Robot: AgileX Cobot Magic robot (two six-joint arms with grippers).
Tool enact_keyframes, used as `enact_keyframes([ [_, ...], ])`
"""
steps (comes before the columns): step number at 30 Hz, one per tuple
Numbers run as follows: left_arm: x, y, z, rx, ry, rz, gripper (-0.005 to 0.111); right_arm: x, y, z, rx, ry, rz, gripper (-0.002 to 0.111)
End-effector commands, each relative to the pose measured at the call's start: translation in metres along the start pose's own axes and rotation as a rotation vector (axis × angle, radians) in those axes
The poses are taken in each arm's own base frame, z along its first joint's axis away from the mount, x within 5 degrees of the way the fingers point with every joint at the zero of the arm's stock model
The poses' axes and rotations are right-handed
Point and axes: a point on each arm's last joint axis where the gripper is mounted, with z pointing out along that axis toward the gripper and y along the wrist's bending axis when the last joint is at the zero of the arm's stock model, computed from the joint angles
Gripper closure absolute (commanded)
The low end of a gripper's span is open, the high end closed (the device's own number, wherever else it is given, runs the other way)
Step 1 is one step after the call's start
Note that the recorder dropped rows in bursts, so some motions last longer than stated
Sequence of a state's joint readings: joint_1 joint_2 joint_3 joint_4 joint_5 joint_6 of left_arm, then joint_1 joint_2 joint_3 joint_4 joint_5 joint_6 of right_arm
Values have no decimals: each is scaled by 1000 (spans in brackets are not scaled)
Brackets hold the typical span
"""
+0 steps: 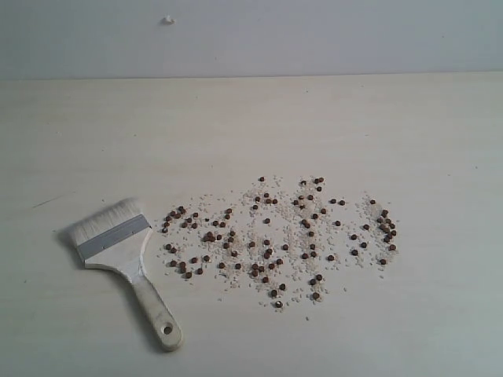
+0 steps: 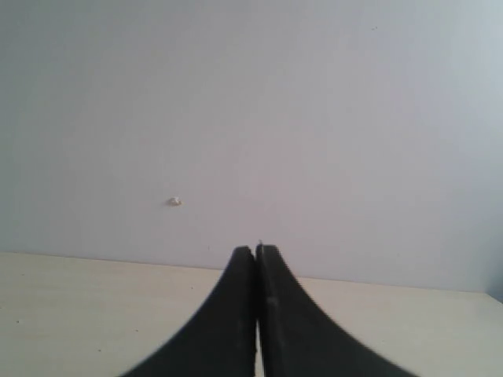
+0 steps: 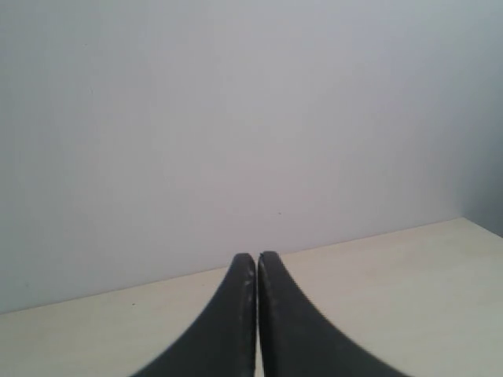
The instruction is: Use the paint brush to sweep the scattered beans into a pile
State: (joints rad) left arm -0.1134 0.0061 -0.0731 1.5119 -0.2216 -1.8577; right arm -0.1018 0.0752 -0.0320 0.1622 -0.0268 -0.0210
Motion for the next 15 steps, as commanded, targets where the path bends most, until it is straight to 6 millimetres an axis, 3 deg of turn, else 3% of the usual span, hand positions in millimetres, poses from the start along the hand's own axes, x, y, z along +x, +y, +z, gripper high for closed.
enact_keyframes([
  [1,1,0,-1,0,0,1,107,0,0,0,3,-14,-18,108],
  [15,1,0,-1,5,2,1,107,-9,-1,-1,4,-107,43,108],
])
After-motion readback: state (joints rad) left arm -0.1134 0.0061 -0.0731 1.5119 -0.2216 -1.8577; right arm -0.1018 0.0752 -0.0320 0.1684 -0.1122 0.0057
